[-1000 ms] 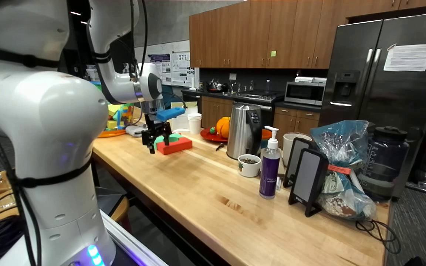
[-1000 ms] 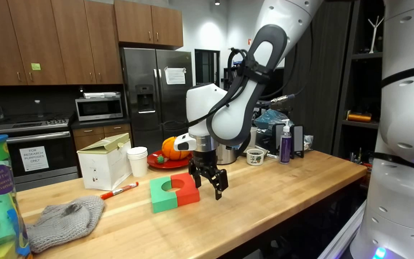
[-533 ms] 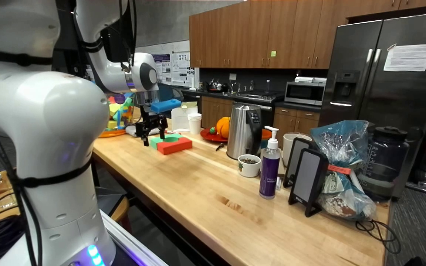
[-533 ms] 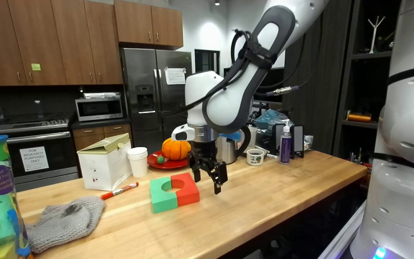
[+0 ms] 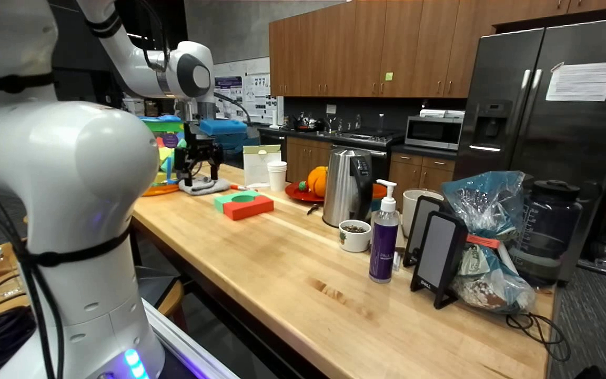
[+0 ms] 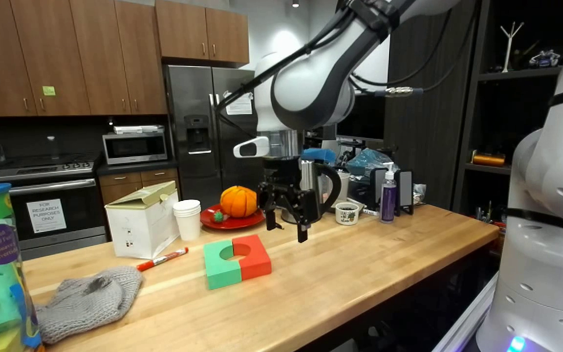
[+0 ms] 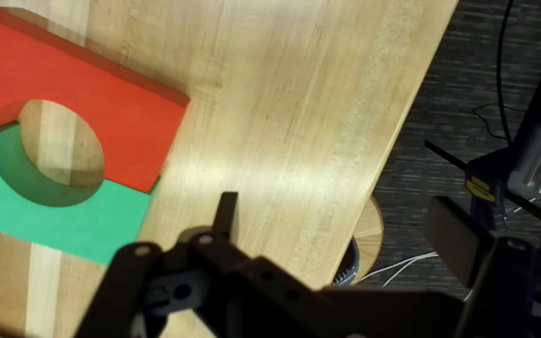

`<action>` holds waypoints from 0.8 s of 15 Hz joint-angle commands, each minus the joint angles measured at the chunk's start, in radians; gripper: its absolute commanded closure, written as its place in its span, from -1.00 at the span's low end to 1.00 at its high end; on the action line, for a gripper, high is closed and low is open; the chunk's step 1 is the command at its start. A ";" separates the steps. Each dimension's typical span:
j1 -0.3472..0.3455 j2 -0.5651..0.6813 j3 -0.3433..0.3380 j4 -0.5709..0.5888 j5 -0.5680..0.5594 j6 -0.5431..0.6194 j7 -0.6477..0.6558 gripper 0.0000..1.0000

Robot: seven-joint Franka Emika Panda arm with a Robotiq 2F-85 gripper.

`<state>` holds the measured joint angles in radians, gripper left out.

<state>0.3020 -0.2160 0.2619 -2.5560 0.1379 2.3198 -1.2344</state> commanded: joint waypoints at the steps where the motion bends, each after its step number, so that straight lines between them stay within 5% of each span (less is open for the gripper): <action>1: 0.041 -0.106 -0.068 -0.043 0.075 -0.061 -0.112 -1.00; 8: 0.081 -0.138 -0.186 -0.070 0.247 -0.146 -0.496 -1.00; 9: 0.055 -0.107 -0.144 -0.052 0.205 -0.111 -0.396 -1.00; 12: 0.051 -0.107 -0.160 -0.054 0.229 -0.137 -0.475 -1.00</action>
<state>0.3626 -0.3220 0.0935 -2.6118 0.3646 2.1866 -1.7079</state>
